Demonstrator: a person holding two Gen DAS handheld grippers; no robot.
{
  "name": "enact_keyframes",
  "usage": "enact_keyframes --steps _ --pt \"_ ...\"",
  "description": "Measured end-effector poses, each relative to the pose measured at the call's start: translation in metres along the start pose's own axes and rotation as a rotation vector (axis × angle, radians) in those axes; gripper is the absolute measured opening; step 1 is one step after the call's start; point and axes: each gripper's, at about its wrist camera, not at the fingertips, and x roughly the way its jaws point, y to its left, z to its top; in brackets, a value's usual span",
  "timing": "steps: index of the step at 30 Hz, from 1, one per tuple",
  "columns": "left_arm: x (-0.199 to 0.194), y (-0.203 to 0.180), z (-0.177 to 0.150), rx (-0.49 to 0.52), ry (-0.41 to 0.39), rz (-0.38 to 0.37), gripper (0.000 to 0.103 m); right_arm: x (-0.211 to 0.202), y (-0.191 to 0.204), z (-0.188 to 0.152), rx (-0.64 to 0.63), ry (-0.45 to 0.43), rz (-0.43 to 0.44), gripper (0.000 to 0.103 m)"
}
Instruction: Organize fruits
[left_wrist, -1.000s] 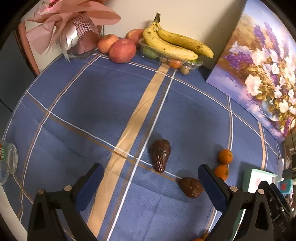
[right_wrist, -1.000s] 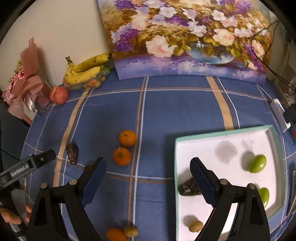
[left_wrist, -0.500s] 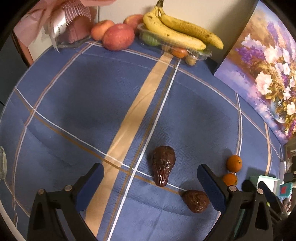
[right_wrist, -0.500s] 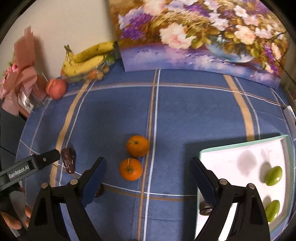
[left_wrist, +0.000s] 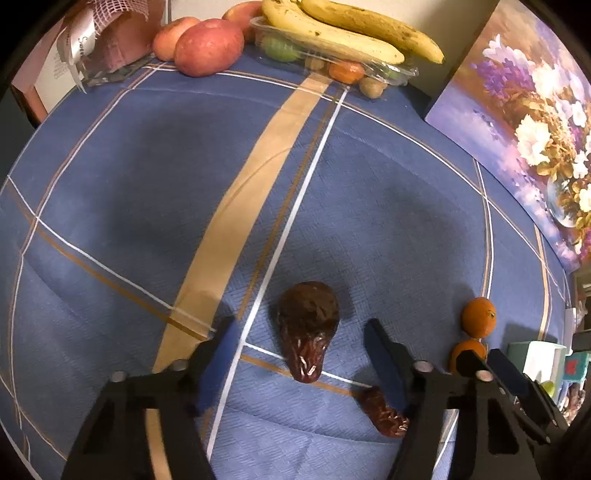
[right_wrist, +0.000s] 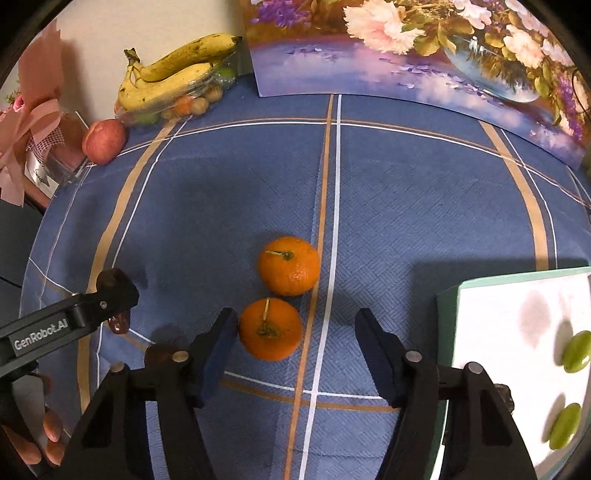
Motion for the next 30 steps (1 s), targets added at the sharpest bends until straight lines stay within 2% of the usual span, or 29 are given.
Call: enact_keyframes --steps 3,4,6,16,24,30 --pt "0.001 -0.002 0.001 0.004 0.001 0.008 0.043 -0.001 0.002 0.0 -0.002 0.001 0.026 0.048" --pt "0.0 -0.002 0.002 0.002 0.0 -0.005 0.032 -0.002 0.003 0.0 -0.007 0.0 0.035 0.043" --pt "-0.001 -0.002 0.002 -0.006 -0.001 -0.024 0.031 -0.003 0.005 0.001 -0.01 -0.001 0.053 0.037" --pt "-0.038 -0.018 -0.005 0.021 -0.062 -0.072 0.031 -0.035 0.002 0.006 -0.001 -0.064 0.069 0.036" --pt "-0.076 -0.029 -0.025 0.07 -0.115 -0.052 0.031 -0.071 -0.011 0.002 0.026 -0.09 0.046 0.036" --pt "-0.082 -0.035 -0.042 0.082 -0.115 -0.045 0.031 -0.096 -0.029 -0.009 0.042 -0.105 0.016 0.036"
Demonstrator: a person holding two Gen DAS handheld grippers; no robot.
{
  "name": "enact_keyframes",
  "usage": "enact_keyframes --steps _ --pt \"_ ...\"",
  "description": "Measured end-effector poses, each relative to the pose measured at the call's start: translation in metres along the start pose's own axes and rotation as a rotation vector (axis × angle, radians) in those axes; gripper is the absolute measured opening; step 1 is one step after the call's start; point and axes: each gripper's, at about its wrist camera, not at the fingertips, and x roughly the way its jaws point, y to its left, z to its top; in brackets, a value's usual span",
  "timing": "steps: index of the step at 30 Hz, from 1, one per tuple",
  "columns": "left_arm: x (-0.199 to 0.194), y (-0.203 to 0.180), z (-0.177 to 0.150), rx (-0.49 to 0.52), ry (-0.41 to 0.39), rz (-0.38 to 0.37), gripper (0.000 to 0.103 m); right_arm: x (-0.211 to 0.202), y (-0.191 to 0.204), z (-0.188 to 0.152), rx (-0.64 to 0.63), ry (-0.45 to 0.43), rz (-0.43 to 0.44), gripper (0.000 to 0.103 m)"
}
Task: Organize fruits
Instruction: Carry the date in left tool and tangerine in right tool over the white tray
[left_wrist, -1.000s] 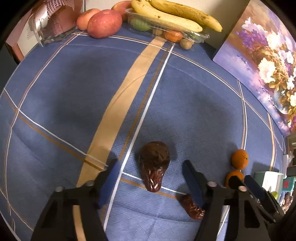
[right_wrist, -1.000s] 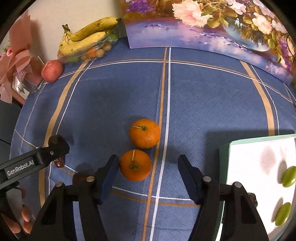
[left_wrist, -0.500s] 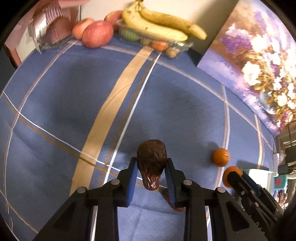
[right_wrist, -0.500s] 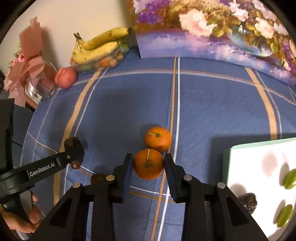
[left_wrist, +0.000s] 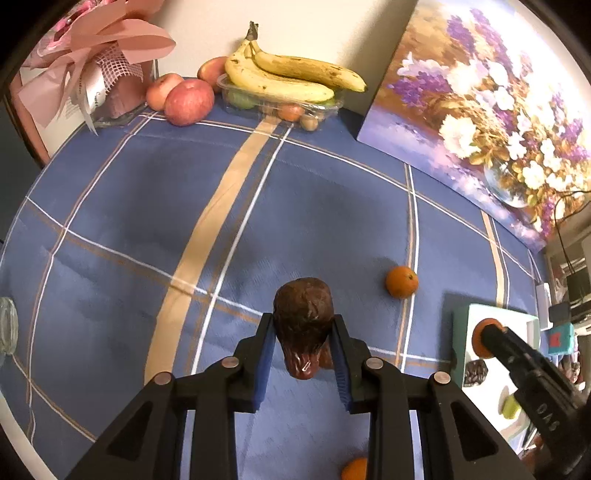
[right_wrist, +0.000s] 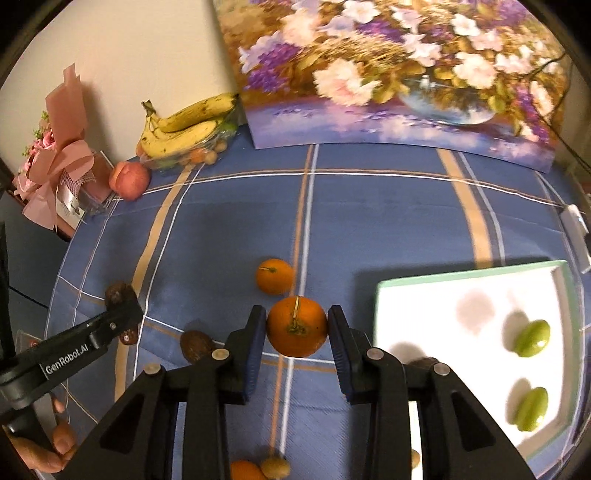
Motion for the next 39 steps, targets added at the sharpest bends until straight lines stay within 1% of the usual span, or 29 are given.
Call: enact_keyframes --steps 5,10,20,25,30,33,39 --pt "-0.012 -0.016 -0.012 0.026 -0.016 -0.014 0.031 -0.02 -0.017 -0.011 0.018 -0.016 -0.015 0.036" --pt "-0.023 -0.037 -0.02 0.076 -0.04 -0.005 0.031 -0.03 -0.039 -0.024 0.058 -0.014 -0.017 0.036" --pt "-0.031 -0.073 -0.037 0.144 -0.037 -0.033 0.031 -0.054 -0.078 -0.033 0.12 -0.032 -0.045 0.036" --pt "-0.03 -0.096 -0.045 0.176 -0.019 -0.09 0.031 -0.064 -0.111 -0.032 0.176 -0.041 -0.079 0.036" --pt "-0.027 -0.12 -0.051 0.223 -0.008 -0.114 0.031 -0.071 -0.15 -0.034 0.239 -0.044 -0.151 0.036" --pt "-0.028 -0.135 -0.055 0.254 -0.004 -0.13 0.031 -0.076 -0.168 -0.037 0.265 -0.047 -0.182 0.036" --pt "-0.024 -0.169 -0.068 0.336 0.016 -0.152 0.031 -0.082 -0.195 -0.043 0.309 -0.049 -0.204 0.036"
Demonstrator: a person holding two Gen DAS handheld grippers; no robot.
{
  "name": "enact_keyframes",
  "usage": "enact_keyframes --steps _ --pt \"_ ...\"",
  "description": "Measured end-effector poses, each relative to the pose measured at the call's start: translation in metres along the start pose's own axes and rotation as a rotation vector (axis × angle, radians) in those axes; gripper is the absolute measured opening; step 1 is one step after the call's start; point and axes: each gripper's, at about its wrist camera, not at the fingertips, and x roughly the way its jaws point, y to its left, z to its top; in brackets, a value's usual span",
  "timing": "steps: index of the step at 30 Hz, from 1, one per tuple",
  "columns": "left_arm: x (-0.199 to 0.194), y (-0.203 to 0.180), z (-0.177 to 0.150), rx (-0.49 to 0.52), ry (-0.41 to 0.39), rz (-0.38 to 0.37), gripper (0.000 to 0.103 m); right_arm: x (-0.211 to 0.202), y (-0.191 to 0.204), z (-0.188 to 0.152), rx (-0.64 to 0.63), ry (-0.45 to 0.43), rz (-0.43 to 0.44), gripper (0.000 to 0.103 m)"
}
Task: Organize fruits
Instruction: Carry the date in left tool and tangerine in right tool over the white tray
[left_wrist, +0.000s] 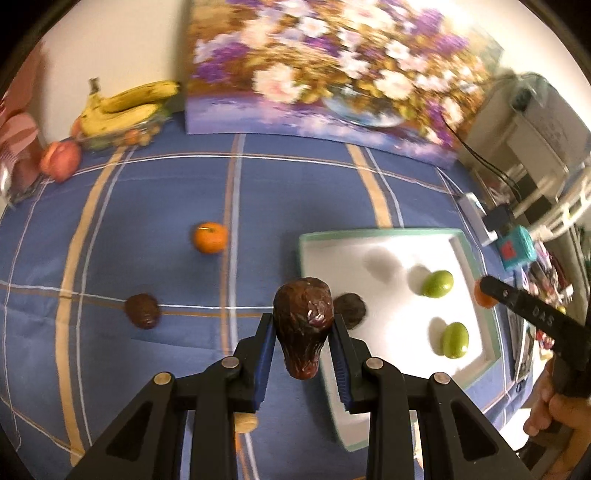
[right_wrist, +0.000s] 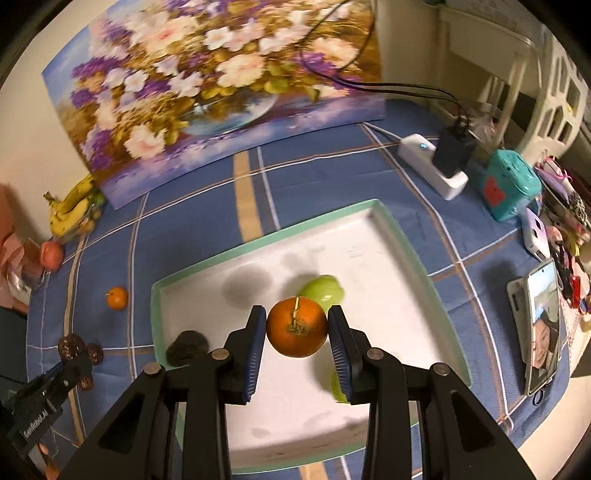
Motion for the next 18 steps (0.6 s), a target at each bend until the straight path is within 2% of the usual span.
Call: enact_keyframes --steps 5,15,18 --pt "0.012 -0.027 -0.004 0.059 0.034 -0.025 0.031 0.0 -0.013 0.0 0.018 -0.002 -0.008 0.036" --pt "0.048 -0.055 -0.019 0.141 0.118 0.002 0.031 0.011 -0.021 -0.004 0.028 0.03 -0.021 0.036" --pt "0.056 -0.06 -0.022 0.153 0.12 0.004 0.031 0.022 -0.022 -0.008 0.029 0.059 -0.024 0.036"
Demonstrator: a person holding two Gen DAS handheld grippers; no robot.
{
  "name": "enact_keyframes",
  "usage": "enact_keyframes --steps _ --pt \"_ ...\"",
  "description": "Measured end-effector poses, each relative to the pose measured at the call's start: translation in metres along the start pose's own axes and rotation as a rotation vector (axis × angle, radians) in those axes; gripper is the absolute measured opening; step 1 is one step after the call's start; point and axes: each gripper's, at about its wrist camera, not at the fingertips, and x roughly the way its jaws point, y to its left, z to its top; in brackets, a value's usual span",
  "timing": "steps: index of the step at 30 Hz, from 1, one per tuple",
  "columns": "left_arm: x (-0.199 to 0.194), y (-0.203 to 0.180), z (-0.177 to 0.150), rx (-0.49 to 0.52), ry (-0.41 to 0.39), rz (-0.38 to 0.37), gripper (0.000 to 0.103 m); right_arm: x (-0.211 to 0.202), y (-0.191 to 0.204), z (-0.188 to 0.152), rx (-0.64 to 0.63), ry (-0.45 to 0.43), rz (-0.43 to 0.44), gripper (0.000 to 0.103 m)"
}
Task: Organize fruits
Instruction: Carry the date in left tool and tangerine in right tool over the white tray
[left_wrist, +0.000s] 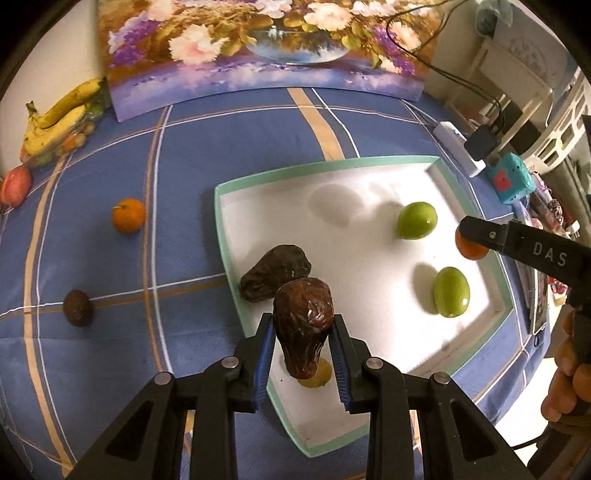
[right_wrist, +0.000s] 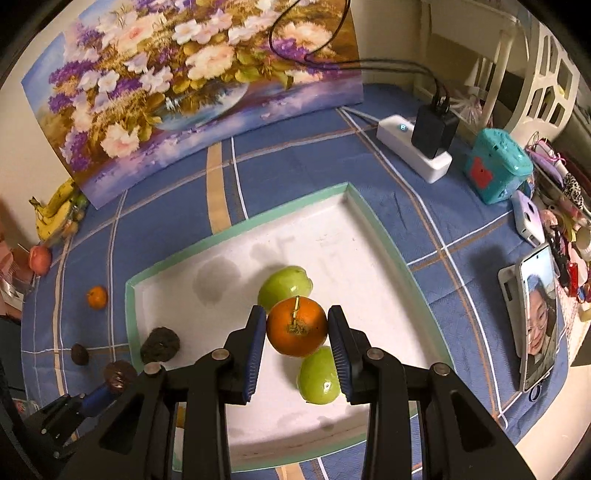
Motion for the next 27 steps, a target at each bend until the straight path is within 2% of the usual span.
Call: enact_keyframes --steps 13,27 --pt "0.037 -0.015 -0.003 0.058 0.036 0.036 0.031 0.037 0.001 -0.008 -0.006 0.058 0.004 0.036" --pt "0.052 -0.007 -0.001 0.022 0.063 0.025 0.031 0.056 0.004 -0.013 -0.021 0.086 -0.009 0.036"
